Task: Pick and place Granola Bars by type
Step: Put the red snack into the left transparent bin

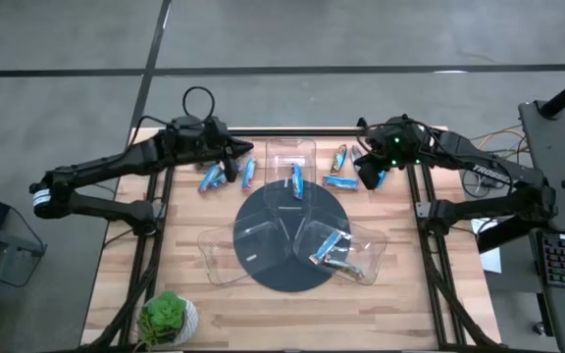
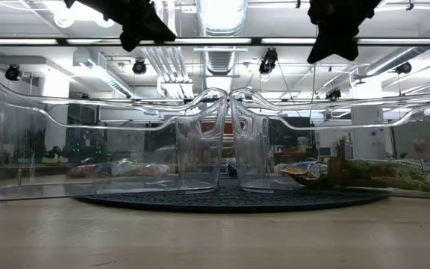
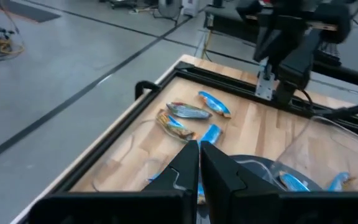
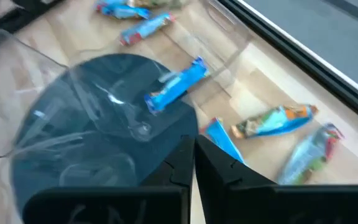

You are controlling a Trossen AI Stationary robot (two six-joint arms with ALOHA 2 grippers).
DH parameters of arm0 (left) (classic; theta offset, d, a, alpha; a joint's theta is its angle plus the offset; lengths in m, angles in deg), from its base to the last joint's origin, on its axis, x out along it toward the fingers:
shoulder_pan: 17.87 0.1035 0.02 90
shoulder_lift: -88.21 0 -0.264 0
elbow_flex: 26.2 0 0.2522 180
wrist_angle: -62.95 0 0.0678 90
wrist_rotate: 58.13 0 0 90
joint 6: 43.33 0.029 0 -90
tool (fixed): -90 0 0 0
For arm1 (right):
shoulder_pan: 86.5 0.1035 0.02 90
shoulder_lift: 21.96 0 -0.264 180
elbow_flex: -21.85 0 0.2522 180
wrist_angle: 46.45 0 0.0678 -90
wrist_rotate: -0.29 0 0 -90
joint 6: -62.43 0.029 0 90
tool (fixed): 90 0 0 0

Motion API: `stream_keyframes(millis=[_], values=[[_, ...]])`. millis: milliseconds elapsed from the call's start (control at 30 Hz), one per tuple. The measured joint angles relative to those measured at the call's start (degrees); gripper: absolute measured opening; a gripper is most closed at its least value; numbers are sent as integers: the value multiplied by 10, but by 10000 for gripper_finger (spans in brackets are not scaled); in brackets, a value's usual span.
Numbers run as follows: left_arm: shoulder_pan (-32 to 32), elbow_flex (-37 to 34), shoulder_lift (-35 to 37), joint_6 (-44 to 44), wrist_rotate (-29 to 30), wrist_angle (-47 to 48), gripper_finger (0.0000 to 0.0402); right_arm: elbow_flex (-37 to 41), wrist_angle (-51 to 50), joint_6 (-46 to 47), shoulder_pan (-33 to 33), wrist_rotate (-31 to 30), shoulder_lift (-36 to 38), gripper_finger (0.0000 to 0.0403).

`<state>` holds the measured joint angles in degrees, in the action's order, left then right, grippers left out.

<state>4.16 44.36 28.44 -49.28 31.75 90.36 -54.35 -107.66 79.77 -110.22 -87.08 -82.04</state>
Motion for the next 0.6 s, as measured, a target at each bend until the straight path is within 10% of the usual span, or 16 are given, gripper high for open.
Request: stream_keyframes(millis=[600], values=[[114, 2, -2, -12, -86, 10, 0, 1, 11, -11, -7, 9, 0, 8]])
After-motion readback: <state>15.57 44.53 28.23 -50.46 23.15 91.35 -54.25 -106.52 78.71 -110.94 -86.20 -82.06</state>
